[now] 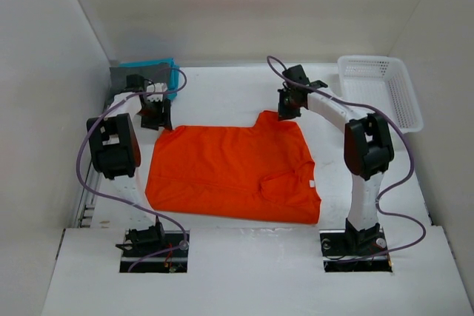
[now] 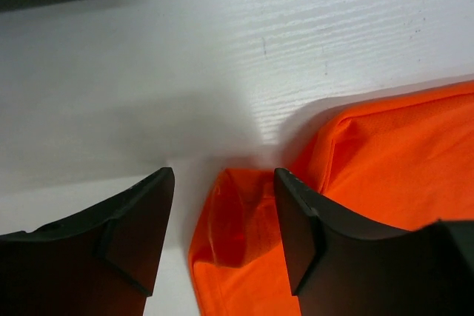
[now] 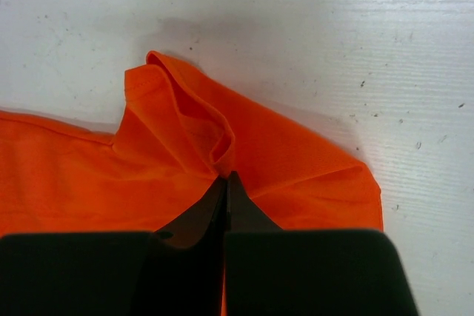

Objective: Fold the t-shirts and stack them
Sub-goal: Grap the side of the flattened tshirt furthest away from the robot with both arms

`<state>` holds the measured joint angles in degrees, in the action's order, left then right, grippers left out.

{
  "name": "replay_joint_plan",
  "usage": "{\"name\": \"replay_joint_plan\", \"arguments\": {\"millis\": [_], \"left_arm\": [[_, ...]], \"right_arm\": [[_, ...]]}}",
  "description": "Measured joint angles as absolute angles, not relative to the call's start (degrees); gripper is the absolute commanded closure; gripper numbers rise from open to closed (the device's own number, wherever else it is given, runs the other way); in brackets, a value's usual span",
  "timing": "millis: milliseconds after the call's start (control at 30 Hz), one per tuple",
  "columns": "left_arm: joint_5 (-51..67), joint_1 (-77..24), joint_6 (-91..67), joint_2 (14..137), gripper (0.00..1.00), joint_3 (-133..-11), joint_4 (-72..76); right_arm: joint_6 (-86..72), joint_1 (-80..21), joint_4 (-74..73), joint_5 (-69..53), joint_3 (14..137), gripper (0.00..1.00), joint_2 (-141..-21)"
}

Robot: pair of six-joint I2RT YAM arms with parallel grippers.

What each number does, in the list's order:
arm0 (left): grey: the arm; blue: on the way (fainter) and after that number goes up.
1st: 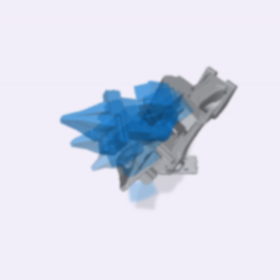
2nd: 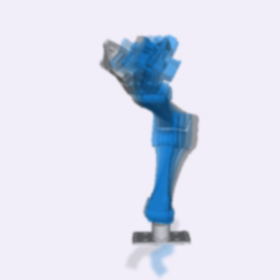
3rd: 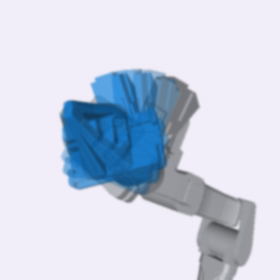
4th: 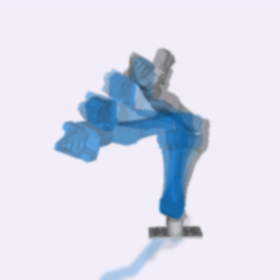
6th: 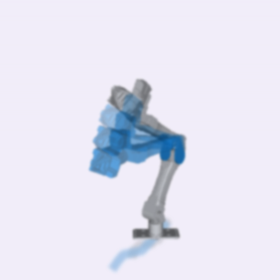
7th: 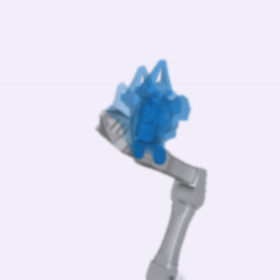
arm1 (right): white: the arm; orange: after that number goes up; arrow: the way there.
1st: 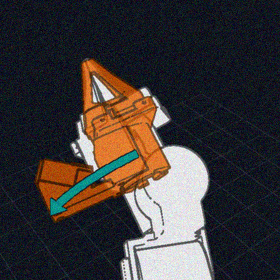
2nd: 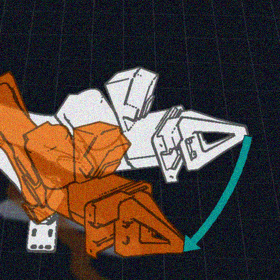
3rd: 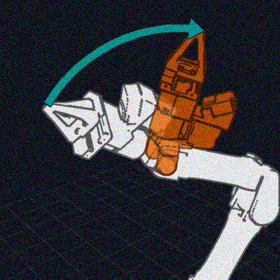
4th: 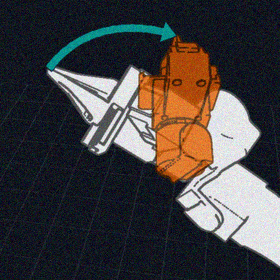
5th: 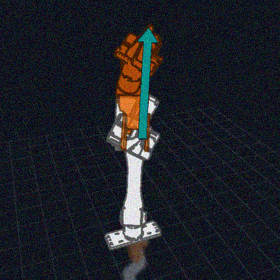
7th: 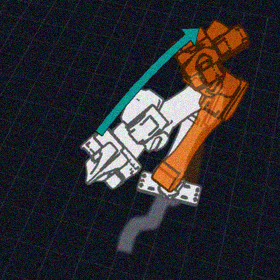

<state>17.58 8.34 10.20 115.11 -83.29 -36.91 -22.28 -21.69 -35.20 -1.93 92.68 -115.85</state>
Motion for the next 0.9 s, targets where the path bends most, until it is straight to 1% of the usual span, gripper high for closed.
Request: {"name": "replay_joint_plan", "arguments": {"millis": [133,267,300,433,500,700,800,900], "left_arm": [[17.6,8.9,10.1,114.4,0.52,-82.7,-37.5],[17.8,8.8,10.1,114.4,0.64,-81.5,-38.5],[18.0,8.6,10.1,114.4,0.68,-81.3,-38.8],[18.8,8.1,10.1,114.4,0.9,-81.3,-40.0],[19.0,7.9,10.1,114.4,0.96,-81.3,-40.8],[19.9,8.4,11.6,112.2,0.99,-79.4,-41.1],[19.9,8.6,14.4,106.7,0.99,-76.2,-40.8],[19.9,8.2,18.7,98.5,0.99,-72.2,-39.2]], "right_arm": [[-22.7,-21.9,-34.3,-2.0,91.2,1.0,-115.8],[-23.0,-22.0,-34.1,-2.0,90.8,1.0,-115.7],[-23.0,-22.0,-34.0,-2.0,90.8,1.0,-115.7],[-23.0,-22.0,-33.9,-2.0,90.8,1.0,-115.2],[-23.2,-22.0,-33.8,-2.0,90.8,1.0,-114.8],[-23.4,-22.3,-33.3,-2.0,87.2,1.0,-110.6],[-23.7,-23.1,-32.7,-1.8,82.1,1.0,-105.5],[-24.5,-24.2,-32.2,-1.5,75.4,1.0,-99.2]]}}
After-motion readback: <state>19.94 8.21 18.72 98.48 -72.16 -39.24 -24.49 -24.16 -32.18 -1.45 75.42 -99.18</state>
